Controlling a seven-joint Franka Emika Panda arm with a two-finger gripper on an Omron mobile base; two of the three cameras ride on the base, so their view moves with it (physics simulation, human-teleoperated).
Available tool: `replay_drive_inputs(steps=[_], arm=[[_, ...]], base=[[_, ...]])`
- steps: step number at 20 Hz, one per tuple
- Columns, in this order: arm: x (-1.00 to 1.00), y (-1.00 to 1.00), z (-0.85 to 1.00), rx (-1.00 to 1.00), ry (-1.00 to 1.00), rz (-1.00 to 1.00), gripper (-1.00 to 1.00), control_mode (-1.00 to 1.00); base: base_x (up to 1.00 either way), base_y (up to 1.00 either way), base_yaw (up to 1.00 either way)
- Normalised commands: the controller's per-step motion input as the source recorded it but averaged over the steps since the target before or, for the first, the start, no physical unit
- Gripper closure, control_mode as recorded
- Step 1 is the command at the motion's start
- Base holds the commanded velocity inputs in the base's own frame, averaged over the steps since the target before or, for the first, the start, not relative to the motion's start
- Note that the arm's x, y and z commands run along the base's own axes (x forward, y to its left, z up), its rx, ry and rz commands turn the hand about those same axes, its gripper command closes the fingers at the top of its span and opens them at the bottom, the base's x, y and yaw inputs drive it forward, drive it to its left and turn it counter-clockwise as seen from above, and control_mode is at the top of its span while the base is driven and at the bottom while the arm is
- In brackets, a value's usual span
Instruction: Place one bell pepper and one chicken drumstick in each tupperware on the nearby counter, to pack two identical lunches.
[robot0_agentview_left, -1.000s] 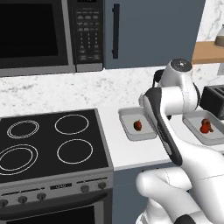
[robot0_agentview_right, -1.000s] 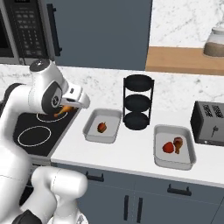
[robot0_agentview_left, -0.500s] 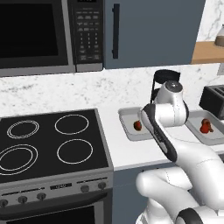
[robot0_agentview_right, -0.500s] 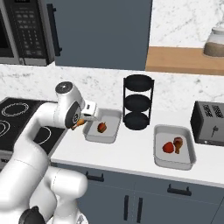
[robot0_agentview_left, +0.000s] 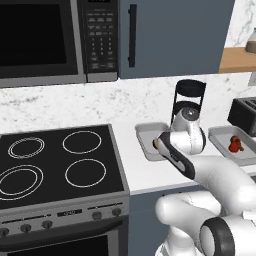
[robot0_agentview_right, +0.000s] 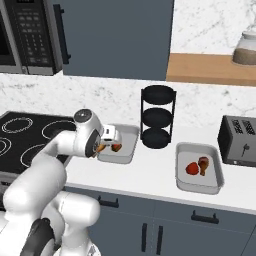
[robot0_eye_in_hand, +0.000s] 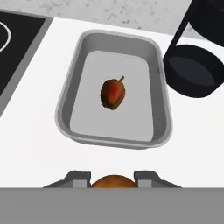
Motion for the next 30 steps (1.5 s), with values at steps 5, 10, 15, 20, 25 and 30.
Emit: replay_drive_inputs(steps=[5, 10, 15, 20, 25, 30], arm=[[0.47, -0.10, 0.00, 0.00, 0.21, 0.04, 1.00, -1.00], [0.47, -0.13, -0.16, -0.03, 0.09, 0.04, 1.00, -1.00], [0.34, 0.00, -0.54, -0.12, -0.14, 0.01, 1.00, -1.00], [0.27, -0.11, -0.08, 0.00, 0.02, 0.05, 1.00, -1.00], [0.34, -0.08, -0.02, 0.00, 0.11, 0.05, 1.00, -1.00], [0.47, 0.00, -0.19, 0.00, 0.02, 0.02, 1.00, -1.00]], base=[[0.00, 0.00, 0.00], [0.00, 0.00, 0.00], [0.00, 0.00, 0.00], [0.00, 0.00, 0.00], [0.00, 0.00, 0.00], [0.00, 0.00, 0.00]])
